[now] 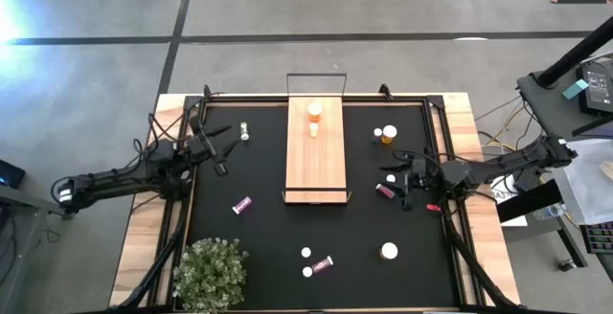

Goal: Pick and place medicine bottles onto shelf by color
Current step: Put the middle right blue medicine bottle on the shelf

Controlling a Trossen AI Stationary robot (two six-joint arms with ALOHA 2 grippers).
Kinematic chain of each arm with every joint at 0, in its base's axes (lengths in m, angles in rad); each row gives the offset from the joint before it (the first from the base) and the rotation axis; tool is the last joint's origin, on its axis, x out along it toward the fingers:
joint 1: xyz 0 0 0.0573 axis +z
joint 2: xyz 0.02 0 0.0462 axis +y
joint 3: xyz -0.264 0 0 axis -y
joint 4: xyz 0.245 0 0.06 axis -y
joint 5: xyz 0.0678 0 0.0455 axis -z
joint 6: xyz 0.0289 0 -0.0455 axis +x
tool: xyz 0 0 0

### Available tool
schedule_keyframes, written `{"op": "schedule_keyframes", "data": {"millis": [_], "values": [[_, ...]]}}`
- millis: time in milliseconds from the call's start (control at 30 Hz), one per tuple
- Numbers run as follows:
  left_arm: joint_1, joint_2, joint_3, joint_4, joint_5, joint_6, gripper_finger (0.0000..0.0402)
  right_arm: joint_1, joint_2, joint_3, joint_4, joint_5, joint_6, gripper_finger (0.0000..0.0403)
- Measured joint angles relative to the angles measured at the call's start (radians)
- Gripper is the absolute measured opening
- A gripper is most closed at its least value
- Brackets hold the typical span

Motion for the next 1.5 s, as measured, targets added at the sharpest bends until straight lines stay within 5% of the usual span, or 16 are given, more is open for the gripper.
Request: {"op": "schedule_keyframes", "data": {"millis": [400, 700, 867, 1200, 1333, 1500], "values": [[0.0, -0.134, 0.004, -0.129, -0.022, 0.113, 0.0199, 0.0, 0.169, 0.0, 0.154, 0.008, 0.025, 0.0199], [0.0, -0.145, 0.002, -0.2, -0.021, -0.075, 0.0199, 0.0, 0.291, 0.059, 0.212, 0.119, 0.006, 0.0199], [0.0, -0.129, 0.001, -0.2, -0.021, -0.095, 0.0199, 0.0, 0.299, 0.221, -0.116, 0.141, 0.113, 0.0199], [0.0, -0.084, 0.001, -0.199, -0.015, -0.096, 0.0199, 0.0, 0.347, 0.598, -1.078, 0.264, 0.724, 0.0199], [0.0, -0.063, 0.001, -0.2, -0.015, -0.096, 0.0199, 0.0, 0.373, 0.639, -1.251, 0.263, 0.922, 0.0199], [0.0, -0.037, 0.0, -0.197, -0.015, -0.095, 0.0199, 0.0, 0.394, 0.638, -1.267, 0.213, 0.99, 0.0199]]}}
